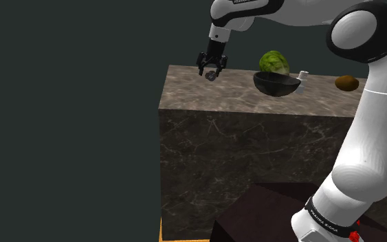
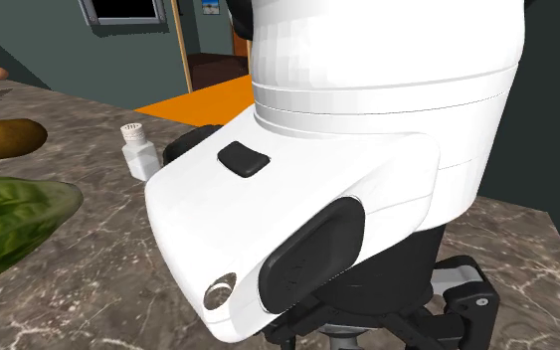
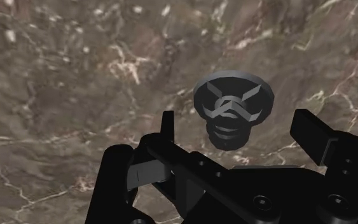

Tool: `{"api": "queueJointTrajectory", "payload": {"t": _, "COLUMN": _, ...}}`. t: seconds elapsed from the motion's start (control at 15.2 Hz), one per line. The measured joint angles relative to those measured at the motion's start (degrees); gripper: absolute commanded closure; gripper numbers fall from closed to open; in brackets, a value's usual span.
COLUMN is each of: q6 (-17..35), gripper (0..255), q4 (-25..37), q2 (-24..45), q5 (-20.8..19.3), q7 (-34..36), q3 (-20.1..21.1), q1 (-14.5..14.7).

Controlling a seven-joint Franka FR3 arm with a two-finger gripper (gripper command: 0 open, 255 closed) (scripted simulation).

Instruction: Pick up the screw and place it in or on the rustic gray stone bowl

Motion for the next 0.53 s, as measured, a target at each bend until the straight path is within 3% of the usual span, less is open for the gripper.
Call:
{"api": "queueJointTrajectory", "payload": {"t": 0.07, "q6": 0.00, "gripper": 255, "q4": 0.00, "q2": 0.00, "q5": 0.00, "q7": 0.00, "q3": 0.00, "q1": 0.00}}
{"api": "queueJointTrajectory", "payload": {"t": 0.53, "q6": 0.00, "gripper": 255, "q4": 0.00, "q2": 0.00, "q5": 0.00, "q7": 0.00, "q3": 0.00, "q1": 0.00}}
